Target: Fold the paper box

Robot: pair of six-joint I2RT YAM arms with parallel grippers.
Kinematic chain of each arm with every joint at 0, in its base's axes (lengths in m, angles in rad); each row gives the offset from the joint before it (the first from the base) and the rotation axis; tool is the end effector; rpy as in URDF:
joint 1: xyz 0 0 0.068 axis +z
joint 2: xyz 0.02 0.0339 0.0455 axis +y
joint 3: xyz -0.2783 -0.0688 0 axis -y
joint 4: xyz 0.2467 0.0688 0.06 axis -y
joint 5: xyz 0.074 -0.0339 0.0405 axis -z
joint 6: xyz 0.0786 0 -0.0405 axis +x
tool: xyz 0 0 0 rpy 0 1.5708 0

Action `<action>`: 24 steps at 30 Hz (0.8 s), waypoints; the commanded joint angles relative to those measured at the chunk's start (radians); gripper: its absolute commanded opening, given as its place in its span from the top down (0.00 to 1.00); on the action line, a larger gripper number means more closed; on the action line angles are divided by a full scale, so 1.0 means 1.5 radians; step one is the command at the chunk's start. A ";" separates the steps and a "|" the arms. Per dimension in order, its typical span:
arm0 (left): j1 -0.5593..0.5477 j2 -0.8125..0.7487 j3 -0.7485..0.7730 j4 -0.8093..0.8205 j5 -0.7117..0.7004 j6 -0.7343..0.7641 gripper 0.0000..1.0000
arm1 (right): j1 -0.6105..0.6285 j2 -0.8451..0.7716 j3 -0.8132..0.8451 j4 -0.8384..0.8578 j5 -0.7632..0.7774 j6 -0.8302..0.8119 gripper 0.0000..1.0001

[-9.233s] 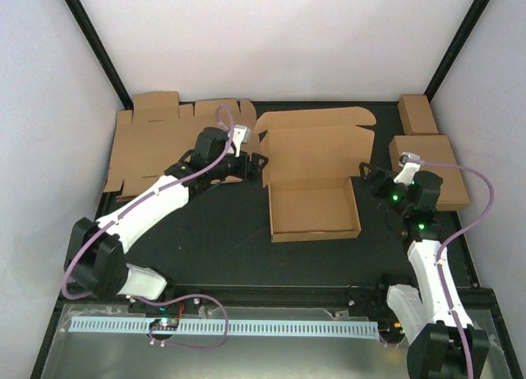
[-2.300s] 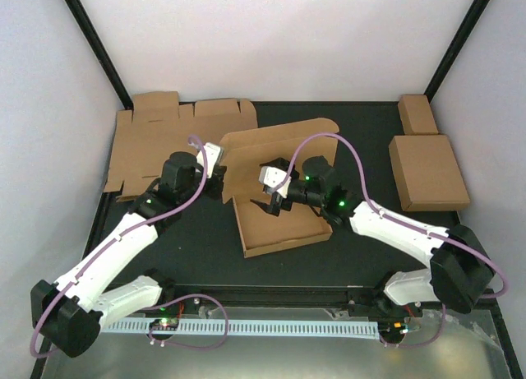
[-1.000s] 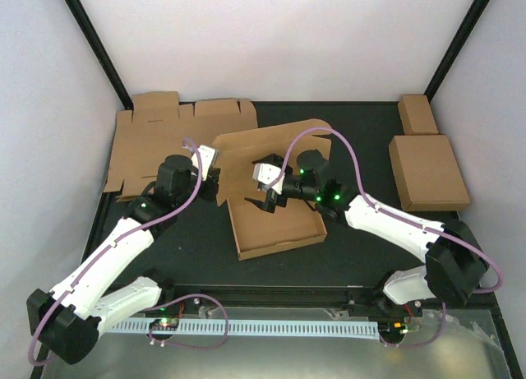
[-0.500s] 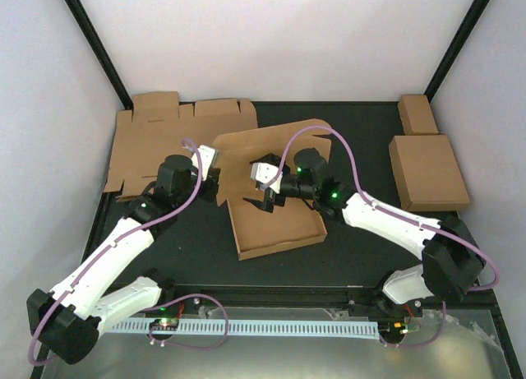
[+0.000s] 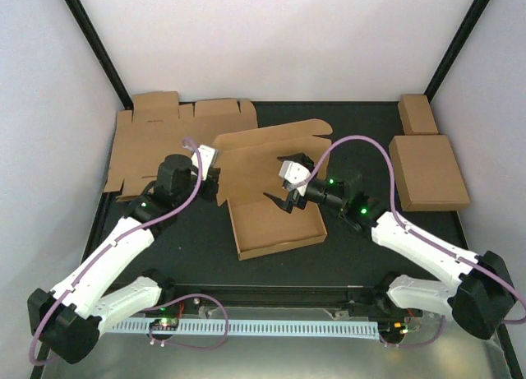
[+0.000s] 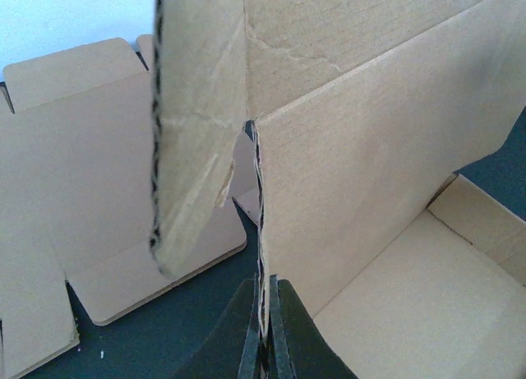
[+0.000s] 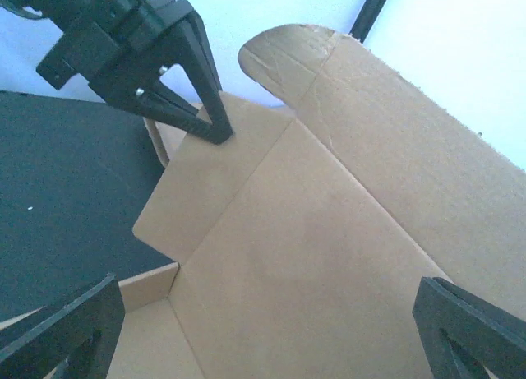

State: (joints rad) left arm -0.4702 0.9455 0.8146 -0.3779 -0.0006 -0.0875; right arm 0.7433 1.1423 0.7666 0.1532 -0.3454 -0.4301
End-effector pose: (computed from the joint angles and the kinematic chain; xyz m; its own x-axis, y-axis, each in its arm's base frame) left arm 0.2165 -0.1100 0.2921 -0.4722 0.1419 -0.8700 0.4129 0.9076 -0.0760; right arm 0.2030 0.2227 0.2993 0.2192 -0.3314 -0.9177 -0.8675 0.3643 -0.3388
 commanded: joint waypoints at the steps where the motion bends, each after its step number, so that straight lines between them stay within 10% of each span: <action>1: 0.005 0.012 0.006 0.000 0.023 0.011 0.98 | -0.002 0.022 0.016 0.007 -0.007 0.012 0.00; 9: 0.006 0.005 0.008 -0.008 0.023 0.010 0.98 | 0.019 0.178 0.168 -0.118 -0.052 -0.059 0.00; 24: 0.007 0.006 0.008 -0.011 0.038 0.022 0.98 | 0.037 0.099 0.058 -0.039 -0.025 -0.039 0.00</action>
State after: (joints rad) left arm -0.4656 0.9550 0.8146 -0.3782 0.0174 -0.0860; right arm 0.7883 1.3537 0.9100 0.0265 -0.4015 -0.5152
